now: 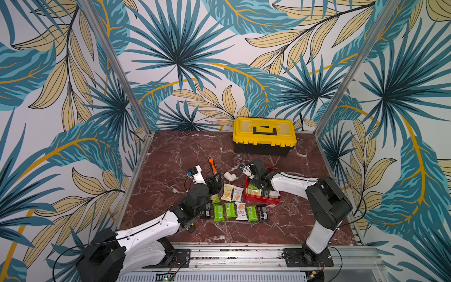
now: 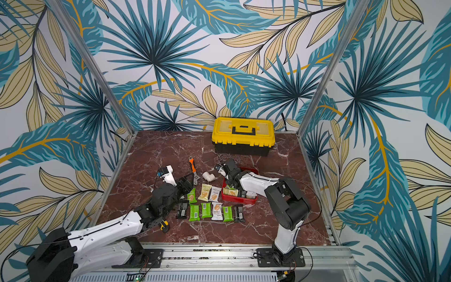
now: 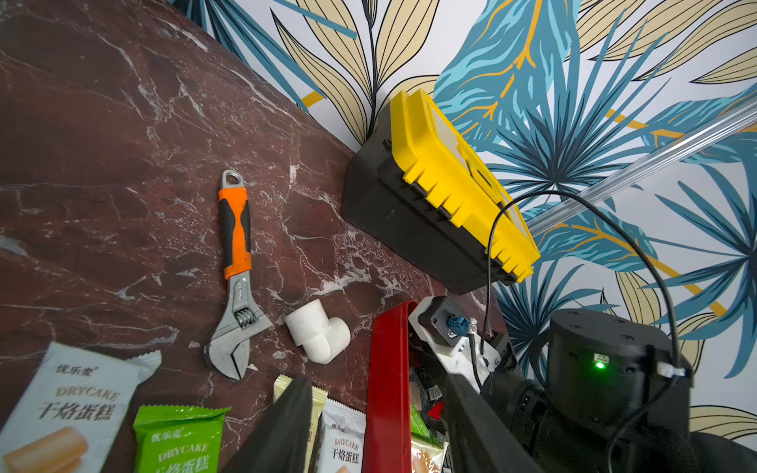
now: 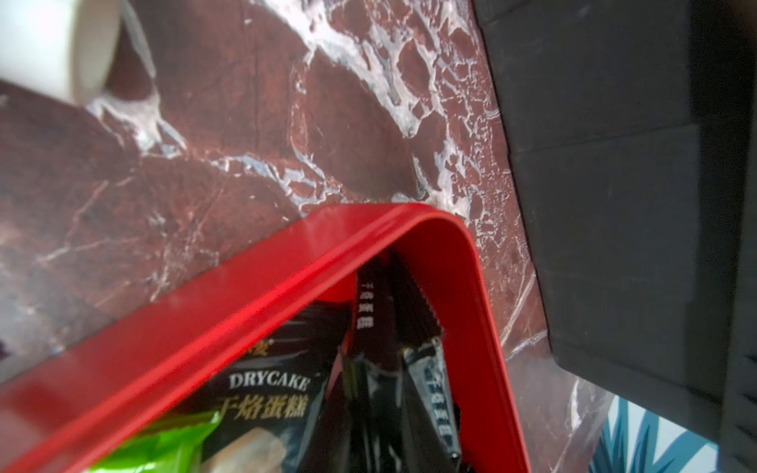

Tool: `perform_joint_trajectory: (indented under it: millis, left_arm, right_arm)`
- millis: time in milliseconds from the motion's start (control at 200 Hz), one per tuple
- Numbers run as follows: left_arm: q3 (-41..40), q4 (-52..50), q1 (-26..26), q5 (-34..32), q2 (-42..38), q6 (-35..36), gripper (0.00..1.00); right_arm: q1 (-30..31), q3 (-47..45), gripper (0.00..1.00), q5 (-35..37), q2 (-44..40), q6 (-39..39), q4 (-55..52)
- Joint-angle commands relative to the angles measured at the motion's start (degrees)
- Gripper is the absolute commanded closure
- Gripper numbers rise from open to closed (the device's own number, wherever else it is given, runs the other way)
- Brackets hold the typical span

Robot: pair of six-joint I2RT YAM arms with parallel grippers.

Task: Take the cookies out of the storage box
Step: Pick up the cookie from the storage box.

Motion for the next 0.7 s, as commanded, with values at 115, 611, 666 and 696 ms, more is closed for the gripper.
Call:
perform_joint_trajectory:
  millis: [115, 611, 666, 696]
  left_arm:
    - [-1.21, -0.73, 0.23, -0.62, -1.50, 0.25, 0.43]
    - [-1.12, -7.32, 1.15, -2.45, -6.04, 2.53, 0.43]
    - [-1.12, -9.74, 1.72, -3.02, -7.57, 2.50, 0.43]
    - [-1.12, -11.13, 2.03, -3.25, -8.46, 2.49, 0.43]
  right_arm:
    - [0.06, -0.63, 0.90, -2.68, -3.13, 1.86, -2.93]
    - [0.05, 0.75, 0.92, -10.86, -20.54, 20.72, -19.49]
    - [0.03, 1.56, 0.91, -15.26, -22.49, 24.17, -21.74]
    - [0.03, 1.87, 0.91, -17.50, -23.39, 26.17, -22.52]
